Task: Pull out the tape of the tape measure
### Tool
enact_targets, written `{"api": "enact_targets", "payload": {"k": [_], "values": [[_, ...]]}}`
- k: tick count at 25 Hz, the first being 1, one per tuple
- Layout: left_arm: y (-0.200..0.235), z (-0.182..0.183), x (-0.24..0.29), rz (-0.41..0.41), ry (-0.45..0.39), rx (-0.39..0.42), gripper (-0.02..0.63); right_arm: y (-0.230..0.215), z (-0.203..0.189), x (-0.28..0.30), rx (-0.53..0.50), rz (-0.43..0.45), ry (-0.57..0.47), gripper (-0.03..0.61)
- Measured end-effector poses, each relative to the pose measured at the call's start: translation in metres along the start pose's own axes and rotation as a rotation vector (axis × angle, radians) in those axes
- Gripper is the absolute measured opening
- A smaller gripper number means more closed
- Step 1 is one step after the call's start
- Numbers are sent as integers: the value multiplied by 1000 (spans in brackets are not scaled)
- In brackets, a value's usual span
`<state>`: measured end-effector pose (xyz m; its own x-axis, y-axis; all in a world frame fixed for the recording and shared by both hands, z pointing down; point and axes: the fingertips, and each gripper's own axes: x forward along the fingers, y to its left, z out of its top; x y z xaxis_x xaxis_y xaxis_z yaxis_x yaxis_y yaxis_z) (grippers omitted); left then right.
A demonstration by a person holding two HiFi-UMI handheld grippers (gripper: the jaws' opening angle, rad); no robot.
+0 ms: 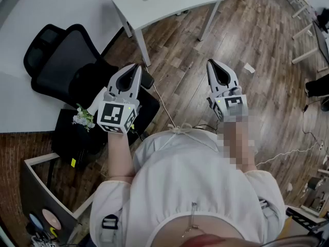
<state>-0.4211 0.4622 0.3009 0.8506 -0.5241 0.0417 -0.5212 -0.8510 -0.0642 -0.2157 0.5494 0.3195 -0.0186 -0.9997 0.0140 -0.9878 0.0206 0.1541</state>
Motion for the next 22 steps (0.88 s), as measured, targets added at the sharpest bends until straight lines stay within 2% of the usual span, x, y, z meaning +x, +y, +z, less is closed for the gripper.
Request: {"api": "enact_targets", "payload": {"k": [15, 18, 19, 20, 21, 22], "values": [[9, -11, 18, -10, 12, -24, 23, -3, -10, 20, 40, 11, 26, 2], [14, -11, 22, 36, -10, -35, 24, -3, -16, 25, 60, 43, 39, 5], [18, -11, 24, 63, -30, -46, 46, -5, -17, 27, 65, 44, 37, 7], [21, -10, 26, 81, -48, -57, 134, -9, -18, 30, 72, 38, 28, 47], [22, -10, 29, 90, -59, -64, 281, -15, -18, 33, 81, 32, 17, 128], [23, -11, 32, 95, -60, -65, 333, -21, -19, 37, 91, 28, 10, 273]]}}
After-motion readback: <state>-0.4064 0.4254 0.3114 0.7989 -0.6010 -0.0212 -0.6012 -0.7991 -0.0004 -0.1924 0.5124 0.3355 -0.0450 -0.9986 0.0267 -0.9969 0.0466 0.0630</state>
